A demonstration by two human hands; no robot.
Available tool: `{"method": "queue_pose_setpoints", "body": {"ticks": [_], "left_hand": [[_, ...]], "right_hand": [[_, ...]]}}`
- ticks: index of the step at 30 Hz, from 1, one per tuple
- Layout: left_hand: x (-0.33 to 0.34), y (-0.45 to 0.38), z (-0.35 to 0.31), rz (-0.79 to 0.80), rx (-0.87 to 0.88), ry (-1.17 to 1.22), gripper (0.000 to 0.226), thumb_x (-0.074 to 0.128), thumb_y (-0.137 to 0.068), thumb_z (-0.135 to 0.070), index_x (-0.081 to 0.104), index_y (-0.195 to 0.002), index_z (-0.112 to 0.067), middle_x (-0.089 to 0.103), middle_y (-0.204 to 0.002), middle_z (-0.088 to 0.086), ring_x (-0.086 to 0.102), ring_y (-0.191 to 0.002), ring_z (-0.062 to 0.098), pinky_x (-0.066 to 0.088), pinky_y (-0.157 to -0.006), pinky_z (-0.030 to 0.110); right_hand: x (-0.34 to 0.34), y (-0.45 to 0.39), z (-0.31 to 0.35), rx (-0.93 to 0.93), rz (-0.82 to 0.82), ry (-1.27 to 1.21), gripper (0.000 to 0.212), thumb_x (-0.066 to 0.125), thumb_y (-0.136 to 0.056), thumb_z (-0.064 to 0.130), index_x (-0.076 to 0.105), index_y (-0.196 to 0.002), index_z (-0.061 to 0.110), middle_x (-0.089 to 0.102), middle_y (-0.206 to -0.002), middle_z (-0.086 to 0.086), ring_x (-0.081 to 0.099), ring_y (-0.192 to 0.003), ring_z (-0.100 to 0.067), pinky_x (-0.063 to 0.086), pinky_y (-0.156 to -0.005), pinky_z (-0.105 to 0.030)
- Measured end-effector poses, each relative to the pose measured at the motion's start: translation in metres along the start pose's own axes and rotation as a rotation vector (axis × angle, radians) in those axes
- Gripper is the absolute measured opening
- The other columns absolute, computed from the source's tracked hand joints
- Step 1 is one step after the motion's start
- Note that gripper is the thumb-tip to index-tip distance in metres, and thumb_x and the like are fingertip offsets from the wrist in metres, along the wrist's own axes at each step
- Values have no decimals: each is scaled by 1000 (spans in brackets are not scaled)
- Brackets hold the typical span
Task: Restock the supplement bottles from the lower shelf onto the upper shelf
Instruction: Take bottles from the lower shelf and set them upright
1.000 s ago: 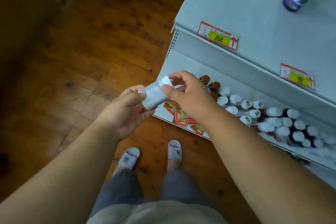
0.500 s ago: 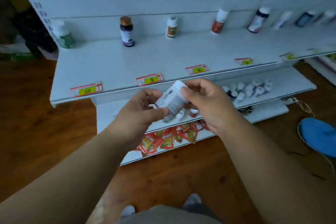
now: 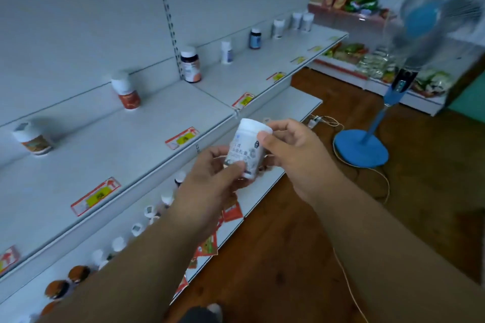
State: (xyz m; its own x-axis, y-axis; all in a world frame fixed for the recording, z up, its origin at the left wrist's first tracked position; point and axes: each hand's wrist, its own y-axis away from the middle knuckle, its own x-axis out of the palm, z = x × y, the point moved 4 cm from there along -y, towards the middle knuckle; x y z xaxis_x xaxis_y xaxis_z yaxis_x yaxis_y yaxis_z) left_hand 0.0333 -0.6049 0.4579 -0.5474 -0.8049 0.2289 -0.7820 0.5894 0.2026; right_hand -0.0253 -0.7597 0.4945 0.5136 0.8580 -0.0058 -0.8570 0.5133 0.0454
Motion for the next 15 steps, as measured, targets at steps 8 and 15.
{"method": "queue_pose_setpoints", "body": {"ticks": [8, 15], "left_hand": [[77, -119, -29, 79, 129, -434, 30, 67, -92, -30, 52, -117, -32, 68, -104, -12, 69, -81, 1, 56, -62, 18], [165, -244, -66, 212, 166, -350, 16, 61, -96, -23, 57, -111, -28, 71, -102, -6, 70, -94, 11, 56, -84, 31]], "right_hand": [[-85, -97, 3, -55, -156, -4, 14, 67, -93, 19, 58, -105, 19, 72, -103, -4, 72, -96, -19, 61, -77, -36], [-170, -182, 31, -116, -399, -97, 29, 69, -91, 16, 53, -114, 16, 68, -109, -8, 72, -95, -18, 62, -76, -36]]}}
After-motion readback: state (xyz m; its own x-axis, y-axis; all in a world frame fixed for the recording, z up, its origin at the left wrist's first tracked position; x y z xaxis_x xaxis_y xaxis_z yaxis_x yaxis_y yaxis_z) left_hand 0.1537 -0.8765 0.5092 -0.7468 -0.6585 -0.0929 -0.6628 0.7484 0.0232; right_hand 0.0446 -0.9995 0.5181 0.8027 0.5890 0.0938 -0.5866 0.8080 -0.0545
